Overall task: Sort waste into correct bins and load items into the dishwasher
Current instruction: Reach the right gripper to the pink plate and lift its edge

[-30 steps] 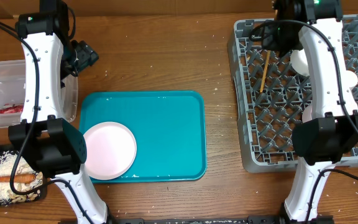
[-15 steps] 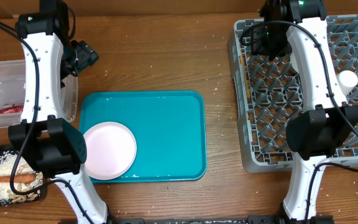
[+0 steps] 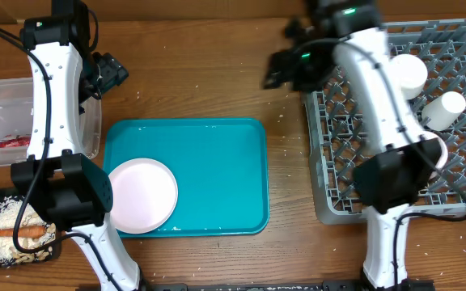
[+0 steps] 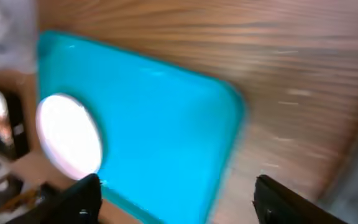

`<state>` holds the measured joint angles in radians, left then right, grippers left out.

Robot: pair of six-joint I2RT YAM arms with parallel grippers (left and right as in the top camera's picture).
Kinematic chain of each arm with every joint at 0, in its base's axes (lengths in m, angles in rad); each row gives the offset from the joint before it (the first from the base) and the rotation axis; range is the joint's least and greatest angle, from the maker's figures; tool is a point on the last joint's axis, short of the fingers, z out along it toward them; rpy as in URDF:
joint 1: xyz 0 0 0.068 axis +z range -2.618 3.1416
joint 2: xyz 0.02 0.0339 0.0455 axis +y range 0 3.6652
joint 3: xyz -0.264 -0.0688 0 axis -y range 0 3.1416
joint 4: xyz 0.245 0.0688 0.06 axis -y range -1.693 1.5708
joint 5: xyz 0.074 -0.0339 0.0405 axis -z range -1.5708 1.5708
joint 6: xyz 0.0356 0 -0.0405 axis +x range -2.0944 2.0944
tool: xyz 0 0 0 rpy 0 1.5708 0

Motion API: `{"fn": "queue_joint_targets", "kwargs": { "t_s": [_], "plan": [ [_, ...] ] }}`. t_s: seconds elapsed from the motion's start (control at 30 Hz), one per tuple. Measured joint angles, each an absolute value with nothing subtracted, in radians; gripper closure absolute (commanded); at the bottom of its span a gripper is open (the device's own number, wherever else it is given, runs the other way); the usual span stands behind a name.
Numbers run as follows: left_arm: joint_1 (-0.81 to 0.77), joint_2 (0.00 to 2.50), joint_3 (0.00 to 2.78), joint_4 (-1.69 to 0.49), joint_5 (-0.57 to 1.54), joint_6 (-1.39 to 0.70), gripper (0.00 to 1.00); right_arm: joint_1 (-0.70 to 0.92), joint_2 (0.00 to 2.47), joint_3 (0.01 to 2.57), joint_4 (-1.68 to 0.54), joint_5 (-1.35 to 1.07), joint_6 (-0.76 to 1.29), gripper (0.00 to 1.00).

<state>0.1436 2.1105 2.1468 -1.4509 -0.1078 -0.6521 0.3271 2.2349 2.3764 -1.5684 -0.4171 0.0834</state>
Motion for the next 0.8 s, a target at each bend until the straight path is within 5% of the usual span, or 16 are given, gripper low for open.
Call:
{"fn": "queue_joint_targets", "kwargs": {
  "t_s": [0.2, 0.8],
  "plan": [
    [0.144, 2.111, 2.147, -1.451, -0.108, -0.652, 0.00, 0.638, 2.255, 2.377, -1.454, -0.387, 0.170, 0.00],
    [0.144, 2.111, 2.147, -1.451, -0.108, -0.652, 0.00, 0.956, 2.491, 2.376, -1.401, -0.273, 0.472, 0.49]
  ]
}}
